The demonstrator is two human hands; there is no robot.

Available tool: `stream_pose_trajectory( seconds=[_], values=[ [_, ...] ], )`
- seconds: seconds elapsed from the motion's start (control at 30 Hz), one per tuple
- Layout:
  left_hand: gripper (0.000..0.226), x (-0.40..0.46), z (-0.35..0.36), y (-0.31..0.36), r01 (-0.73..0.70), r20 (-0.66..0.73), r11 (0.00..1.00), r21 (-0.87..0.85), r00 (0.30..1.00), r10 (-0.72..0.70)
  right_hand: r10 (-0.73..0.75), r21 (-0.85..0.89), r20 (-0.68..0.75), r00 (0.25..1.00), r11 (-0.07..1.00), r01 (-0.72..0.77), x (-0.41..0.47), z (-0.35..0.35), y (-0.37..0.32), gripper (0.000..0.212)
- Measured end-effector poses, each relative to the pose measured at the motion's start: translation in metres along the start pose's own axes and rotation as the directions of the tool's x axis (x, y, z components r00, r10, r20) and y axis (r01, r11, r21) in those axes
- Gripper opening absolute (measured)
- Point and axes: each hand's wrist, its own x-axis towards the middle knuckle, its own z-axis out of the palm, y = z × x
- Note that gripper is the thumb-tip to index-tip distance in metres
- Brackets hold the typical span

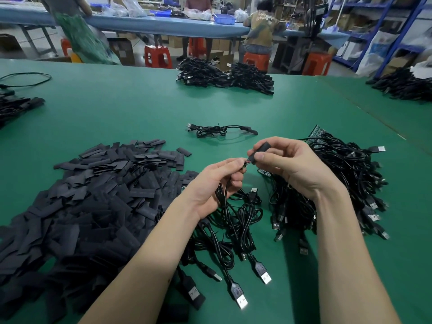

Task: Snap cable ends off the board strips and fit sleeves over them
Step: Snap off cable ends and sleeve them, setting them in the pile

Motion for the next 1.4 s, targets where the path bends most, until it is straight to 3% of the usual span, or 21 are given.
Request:
stream_pose_trajectory(
  seconds=[0.2,0.33,0.6,1.4],
  values=[
    [0.011,0.002,0.001,-0.004,-0.038,-0.082,0.989,0.141,0.995,0.05,0.045,0.012,-0.023,0.999,0.999,-0.045,0.0,-0.003,0.002,0.024],
    [0.014,0.003,0.003,-0.007,-0.114,-0.123,0.95,0.292,0.98,0.156,0.055,0.013,-0.091,0.994,0.998,-0.054,0.002,-0.004,0.002,0.032],
    [0.014,0.002,0.001,-0.009,-0.359,-0.005,0.753,0.552,0.901,0.433,0.073,0.057,-0.171,0.982,0.996,-0.064,0.005,-0.003,0.002,0.026],
    [0.02,0.0,0.002,-0.008,-0.408,-0.009,0.797,0.445,0.888,0.46,0.102,-0.044,-0.078,0.992,0.993,-0.106,0.003,0.008,0.001,0.023]
  ],
)
